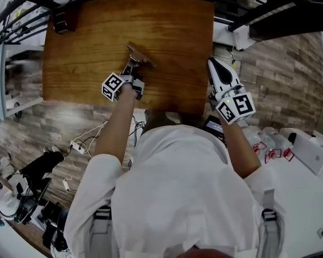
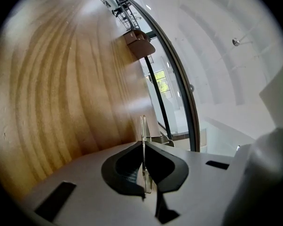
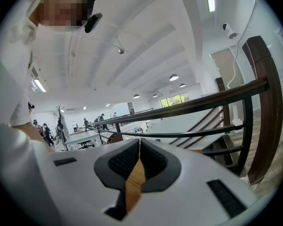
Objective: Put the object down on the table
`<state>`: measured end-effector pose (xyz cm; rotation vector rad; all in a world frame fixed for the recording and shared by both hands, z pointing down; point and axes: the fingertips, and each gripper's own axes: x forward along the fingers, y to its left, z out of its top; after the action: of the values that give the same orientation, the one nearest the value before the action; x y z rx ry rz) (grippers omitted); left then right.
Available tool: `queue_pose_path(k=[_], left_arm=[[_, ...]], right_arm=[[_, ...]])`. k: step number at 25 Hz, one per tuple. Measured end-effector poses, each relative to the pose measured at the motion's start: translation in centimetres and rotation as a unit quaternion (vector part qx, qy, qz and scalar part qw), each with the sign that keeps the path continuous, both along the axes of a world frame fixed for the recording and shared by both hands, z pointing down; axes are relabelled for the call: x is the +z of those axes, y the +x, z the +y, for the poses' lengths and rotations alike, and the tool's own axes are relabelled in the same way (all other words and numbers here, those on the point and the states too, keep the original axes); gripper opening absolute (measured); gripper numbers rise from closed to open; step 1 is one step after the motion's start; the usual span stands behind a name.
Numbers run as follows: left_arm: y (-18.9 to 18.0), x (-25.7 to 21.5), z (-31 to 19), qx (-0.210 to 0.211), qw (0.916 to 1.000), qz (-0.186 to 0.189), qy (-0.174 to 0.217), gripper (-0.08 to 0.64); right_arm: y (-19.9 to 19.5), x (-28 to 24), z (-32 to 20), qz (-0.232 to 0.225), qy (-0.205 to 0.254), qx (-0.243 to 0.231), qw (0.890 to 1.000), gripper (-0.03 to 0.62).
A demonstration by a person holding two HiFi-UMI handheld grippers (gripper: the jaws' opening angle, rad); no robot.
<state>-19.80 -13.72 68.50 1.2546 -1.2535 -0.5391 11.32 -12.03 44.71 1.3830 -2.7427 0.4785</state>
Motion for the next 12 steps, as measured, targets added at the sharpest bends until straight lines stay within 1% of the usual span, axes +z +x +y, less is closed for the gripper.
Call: queue_pose_path(k=[4, 10, 12], left_arm=[[0.03, 0.19, -0.11, -0.006, 0.9999, 0.013, -0.003, 0.017], [0.25, 0.44, -0.05, -0.001, 0.9999, 0.010, -0.011, 0.017], [0.27, 0.56, -0.02, 0.002, 0.9999, 0.008, -0.011, 0.017]], right_arm=[[-0.06, -0.14, -0.25, -0.004, -0.001, 0.005, 1.000, 0.026], [-0.22, -0.35, -0.08, -0.001, 0.001, 0.007, 1.000, 0.026], [0.08, -0.15, -0.21, 0.003, -0.005, 0.019, 1.000, 0.026]])
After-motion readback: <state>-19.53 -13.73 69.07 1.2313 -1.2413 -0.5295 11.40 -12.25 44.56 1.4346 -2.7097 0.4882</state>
